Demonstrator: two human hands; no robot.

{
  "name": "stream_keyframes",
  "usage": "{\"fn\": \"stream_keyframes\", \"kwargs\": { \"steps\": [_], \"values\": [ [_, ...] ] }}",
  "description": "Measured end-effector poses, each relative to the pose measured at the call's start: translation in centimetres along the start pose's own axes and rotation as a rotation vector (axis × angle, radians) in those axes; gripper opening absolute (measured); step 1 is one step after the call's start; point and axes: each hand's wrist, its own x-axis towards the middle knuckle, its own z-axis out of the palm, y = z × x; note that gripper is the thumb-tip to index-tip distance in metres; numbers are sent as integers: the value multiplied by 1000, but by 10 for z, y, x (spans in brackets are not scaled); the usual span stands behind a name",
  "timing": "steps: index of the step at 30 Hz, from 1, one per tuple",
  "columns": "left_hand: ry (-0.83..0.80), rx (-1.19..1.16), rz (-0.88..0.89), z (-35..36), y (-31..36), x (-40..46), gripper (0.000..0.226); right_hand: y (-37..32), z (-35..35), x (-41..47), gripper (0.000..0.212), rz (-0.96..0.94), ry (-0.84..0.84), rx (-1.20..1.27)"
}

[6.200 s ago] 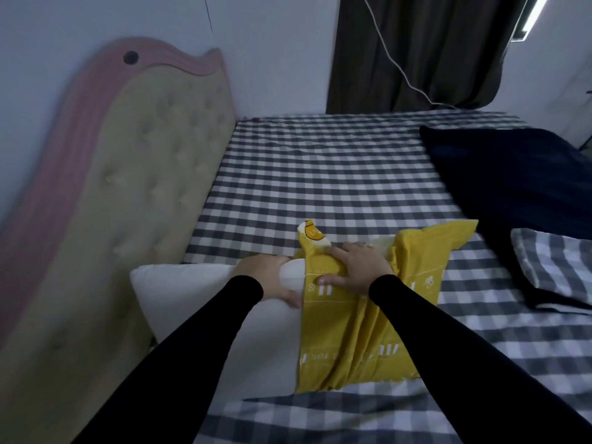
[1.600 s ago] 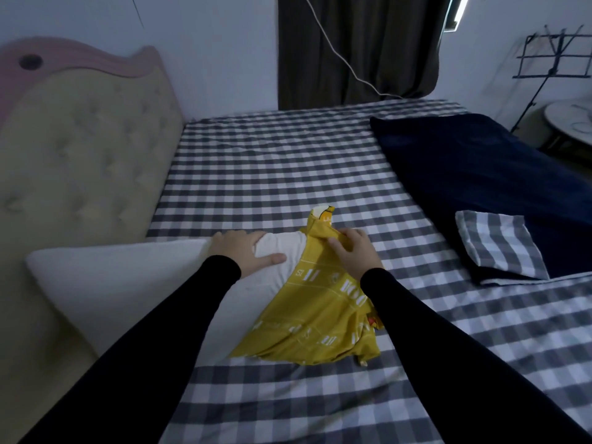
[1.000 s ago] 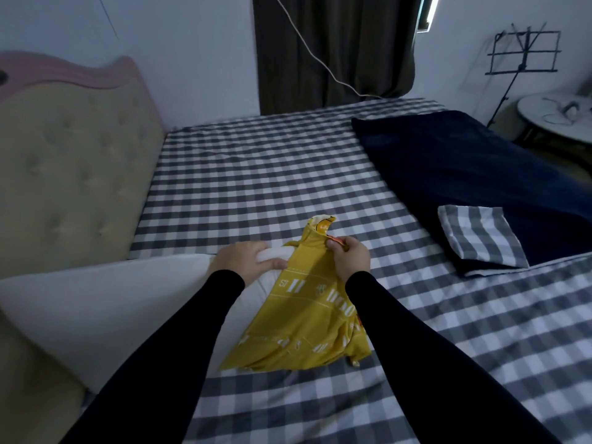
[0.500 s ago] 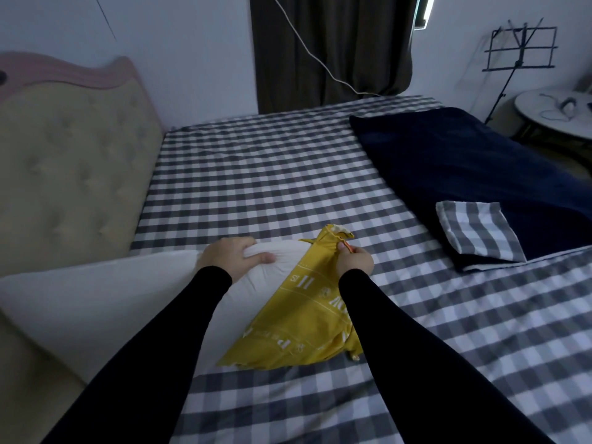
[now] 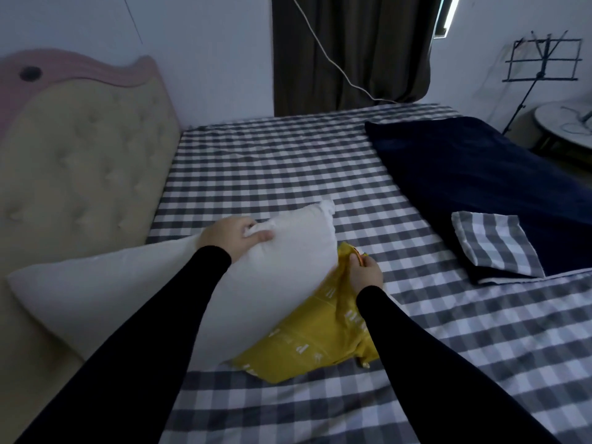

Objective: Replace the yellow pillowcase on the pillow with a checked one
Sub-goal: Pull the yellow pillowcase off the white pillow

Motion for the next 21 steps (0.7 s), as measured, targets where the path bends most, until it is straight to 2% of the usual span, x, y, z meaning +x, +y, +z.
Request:
{"fn": "stream_keyframes", "kwargs": {
  "steps": [2,6,9,12,14,16,17,19,21],
  "values": [
    [-50,65,7,11,6,1,60,1,-1,1,31,-38,-86,-52],
    [-78,262,74,41,29,3,83,20,-15,8,35,-29,-147,-205],
    [-130,390,88,51,45,10,108,32,-23,13,59,3,-232,-228],
    [-197,361,78,55,44,23,119,38,-24,18,86,-25,-308,-251],
    [-234,358,53,56,41,31,124,40,-23,23,93,-64,-382,-357],
    [-288,311,-8,60,42,36,119,41,-24,29,85,-84,-428,-526],
    [-311,274,-37,61,44,37,112,42,-23,34,73,-106,-437,-593],
    [-330,203,-63,62,46,40,95,44,-23,46,39,-154,-419,-630],
    [-325,149,-85,57,46,45,85,42,-23,58,27,-149,-404,-596]
  ]
}}
